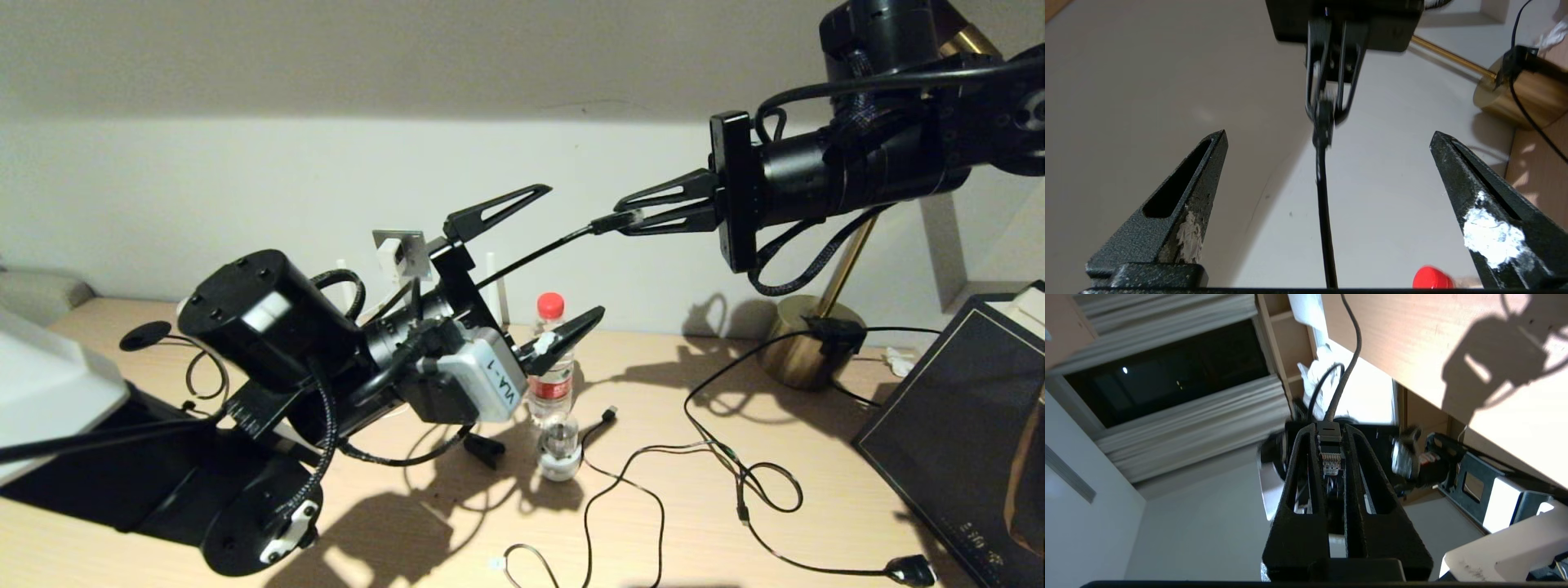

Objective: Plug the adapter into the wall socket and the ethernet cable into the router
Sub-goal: Hand it to the other hand

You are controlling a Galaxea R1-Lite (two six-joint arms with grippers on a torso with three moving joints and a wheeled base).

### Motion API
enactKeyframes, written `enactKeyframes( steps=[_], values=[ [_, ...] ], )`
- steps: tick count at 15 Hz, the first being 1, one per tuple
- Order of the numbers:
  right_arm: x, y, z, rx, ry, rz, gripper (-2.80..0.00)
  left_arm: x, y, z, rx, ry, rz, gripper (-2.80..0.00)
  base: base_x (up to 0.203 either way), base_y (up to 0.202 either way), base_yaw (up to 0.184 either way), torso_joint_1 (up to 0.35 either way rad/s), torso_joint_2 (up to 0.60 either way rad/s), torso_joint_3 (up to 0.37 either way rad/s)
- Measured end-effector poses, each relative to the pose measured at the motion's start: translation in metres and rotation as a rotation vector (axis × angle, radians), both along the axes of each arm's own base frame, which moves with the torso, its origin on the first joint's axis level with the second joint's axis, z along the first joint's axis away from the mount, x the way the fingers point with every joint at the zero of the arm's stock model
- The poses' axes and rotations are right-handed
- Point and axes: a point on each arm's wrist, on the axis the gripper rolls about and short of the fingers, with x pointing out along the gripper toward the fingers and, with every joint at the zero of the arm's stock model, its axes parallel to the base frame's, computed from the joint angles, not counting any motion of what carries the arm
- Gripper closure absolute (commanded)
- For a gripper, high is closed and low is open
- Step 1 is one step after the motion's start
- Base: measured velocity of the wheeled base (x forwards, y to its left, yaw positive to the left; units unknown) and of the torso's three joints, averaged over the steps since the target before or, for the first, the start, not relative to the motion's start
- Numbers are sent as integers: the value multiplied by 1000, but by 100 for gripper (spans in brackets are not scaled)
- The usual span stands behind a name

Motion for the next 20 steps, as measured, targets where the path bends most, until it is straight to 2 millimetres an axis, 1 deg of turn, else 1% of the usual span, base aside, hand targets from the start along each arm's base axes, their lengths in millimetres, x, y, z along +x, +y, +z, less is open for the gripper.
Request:
enactKeyframes(
  steps=[2,8,11,16,20],
  values=[
    [-4,2,2,2,-5,9,0,1,2,0,0,0,8,-280,0,0,0,0,0,0],
    [-11,9,1,-12,8,32,0,6,10,2,10,-16,3,-280,0,0,0,0,0,0],
    [-15,17,-4,-21,16,54,0,7,11,3,9,-18,3,-280,0,0,0,0,0,0],
    [-18,28,-8,-35,21,74,0,5,11,3,11,-18,-4,-280,0,0,0,0,0,0],
    [-16,30,-8,-35,19,76,0,2,13,2,14,-13,-4,-280,0,0,0,0,0,0]
  ],
)
